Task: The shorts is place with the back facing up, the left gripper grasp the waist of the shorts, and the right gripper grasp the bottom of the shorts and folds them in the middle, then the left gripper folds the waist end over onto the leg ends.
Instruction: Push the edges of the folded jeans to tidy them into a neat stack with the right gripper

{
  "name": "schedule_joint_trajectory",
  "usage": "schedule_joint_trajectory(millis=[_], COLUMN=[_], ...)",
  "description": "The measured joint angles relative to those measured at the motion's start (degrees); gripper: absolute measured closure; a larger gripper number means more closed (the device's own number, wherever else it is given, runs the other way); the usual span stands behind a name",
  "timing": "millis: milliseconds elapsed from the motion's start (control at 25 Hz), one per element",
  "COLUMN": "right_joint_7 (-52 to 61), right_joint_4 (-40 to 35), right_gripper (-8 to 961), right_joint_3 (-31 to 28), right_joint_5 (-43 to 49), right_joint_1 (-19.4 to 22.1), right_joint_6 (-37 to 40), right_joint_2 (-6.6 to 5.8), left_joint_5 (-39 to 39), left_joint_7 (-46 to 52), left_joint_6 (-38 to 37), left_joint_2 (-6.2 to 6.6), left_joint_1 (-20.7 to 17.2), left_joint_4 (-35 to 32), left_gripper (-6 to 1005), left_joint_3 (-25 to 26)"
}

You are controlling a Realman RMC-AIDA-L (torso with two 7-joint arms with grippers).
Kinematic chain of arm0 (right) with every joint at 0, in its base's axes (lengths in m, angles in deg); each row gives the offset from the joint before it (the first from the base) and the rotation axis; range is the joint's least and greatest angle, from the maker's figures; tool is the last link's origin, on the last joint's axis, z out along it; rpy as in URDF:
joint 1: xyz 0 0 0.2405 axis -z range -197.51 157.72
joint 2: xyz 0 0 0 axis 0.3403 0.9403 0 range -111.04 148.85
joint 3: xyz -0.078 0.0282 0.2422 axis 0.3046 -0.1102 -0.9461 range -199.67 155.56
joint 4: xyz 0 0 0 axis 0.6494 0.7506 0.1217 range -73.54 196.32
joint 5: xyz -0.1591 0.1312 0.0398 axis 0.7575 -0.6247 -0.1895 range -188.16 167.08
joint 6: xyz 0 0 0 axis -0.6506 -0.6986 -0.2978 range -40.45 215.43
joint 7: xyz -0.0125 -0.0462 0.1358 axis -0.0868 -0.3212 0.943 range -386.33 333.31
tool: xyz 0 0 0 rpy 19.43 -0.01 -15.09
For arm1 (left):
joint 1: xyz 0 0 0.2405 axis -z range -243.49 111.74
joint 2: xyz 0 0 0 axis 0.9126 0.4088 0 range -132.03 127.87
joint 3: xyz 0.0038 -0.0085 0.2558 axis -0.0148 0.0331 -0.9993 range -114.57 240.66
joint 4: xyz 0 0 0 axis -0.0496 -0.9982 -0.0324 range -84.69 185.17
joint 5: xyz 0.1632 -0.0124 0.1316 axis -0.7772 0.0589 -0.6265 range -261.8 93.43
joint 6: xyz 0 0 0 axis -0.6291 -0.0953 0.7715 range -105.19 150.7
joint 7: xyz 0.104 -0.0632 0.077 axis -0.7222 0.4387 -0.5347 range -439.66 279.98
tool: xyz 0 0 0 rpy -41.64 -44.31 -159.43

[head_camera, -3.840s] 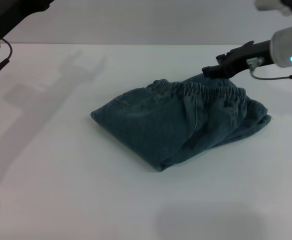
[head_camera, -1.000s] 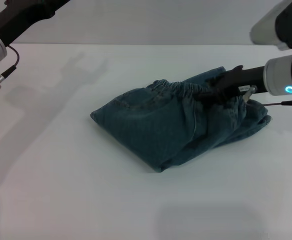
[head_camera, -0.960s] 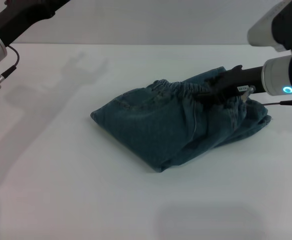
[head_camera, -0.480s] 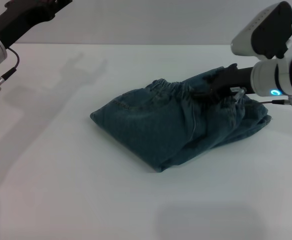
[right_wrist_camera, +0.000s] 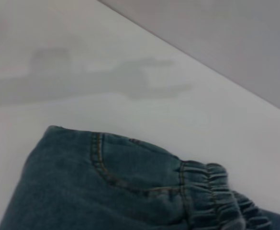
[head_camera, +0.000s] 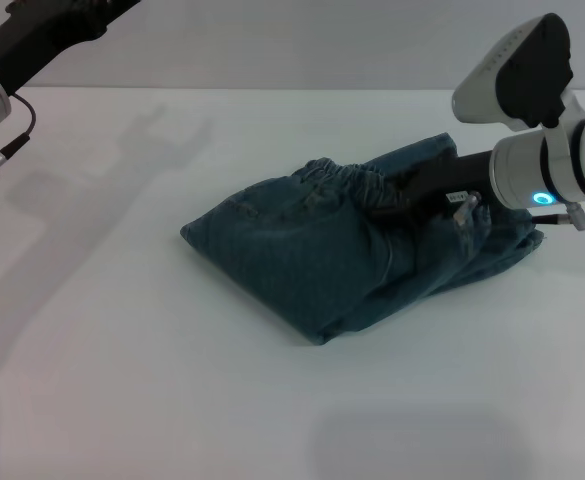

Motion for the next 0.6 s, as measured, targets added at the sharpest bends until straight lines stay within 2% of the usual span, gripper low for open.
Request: schedule_joint_trajectory(millis=[360, 600], right_joint_7=[-0.4, -7.1], right_joint_4=[-1.8, -12.3], right_gripper=[443, 443], right_joint_3=[-0.6, -0.6], right_joint_5=[-0.6, -11.0], right_joint_1=[1.5, 7.6], right_joint_6=[4.2, 10.9], right_joint_2=[-0.16, -0.14], left_joint_5=[0.0, 0.0], left_joint_7=[0.1, 0.3], left_joint_6=[0.0, -0.5], left_joint_2=[-0.04, -0.01], left_joint_1=[0.1, 0.1], left_joint_4=[0.0, 0.0], left_gripper=[157, 157], left_joint_3=[-0.2, -0.4])
